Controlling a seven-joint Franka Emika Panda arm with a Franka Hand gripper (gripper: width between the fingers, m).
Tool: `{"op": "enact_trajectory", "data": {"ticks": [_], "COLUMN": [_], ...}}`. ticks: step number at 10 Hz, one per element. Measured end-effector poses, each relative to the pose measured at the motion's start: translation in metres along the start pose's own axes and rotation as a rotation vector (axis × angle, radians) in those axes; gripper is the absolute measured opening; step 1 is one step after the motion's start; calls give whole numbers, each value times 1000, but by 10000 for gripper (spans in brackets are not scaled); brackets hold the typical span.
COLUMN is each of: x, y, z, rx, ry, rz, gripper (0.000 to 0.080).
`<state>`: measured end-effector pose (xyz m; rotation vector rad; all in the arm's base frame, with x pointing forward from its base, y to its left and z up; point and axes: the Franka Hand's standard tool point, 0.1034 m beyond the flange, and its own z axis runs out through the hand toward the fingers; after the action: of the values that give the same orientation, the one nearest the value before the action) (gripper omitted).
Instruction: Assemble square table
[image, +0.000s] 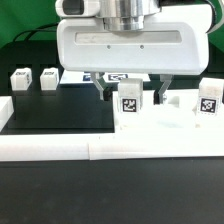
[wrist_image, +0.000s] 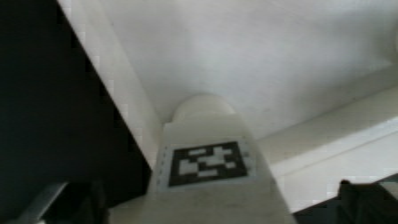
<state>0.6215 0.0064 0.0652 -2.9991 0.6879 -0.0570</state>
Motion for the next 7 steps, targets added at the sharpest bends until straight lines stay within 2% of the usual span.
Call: {"op": "enact_trajectory", "data": {"ticks": [1,2,3,5,7], "x": [0,-1,-1,0,2], "y": [-1,-1,-2,-1,1], "z": [0,0,0,1,1], "rx": [4,5,5,7,39], "ry": [-2,-2,-2,2,-19], "rz": [104,180,254,444,754], "gripper": [385,385,287,287,287]}}
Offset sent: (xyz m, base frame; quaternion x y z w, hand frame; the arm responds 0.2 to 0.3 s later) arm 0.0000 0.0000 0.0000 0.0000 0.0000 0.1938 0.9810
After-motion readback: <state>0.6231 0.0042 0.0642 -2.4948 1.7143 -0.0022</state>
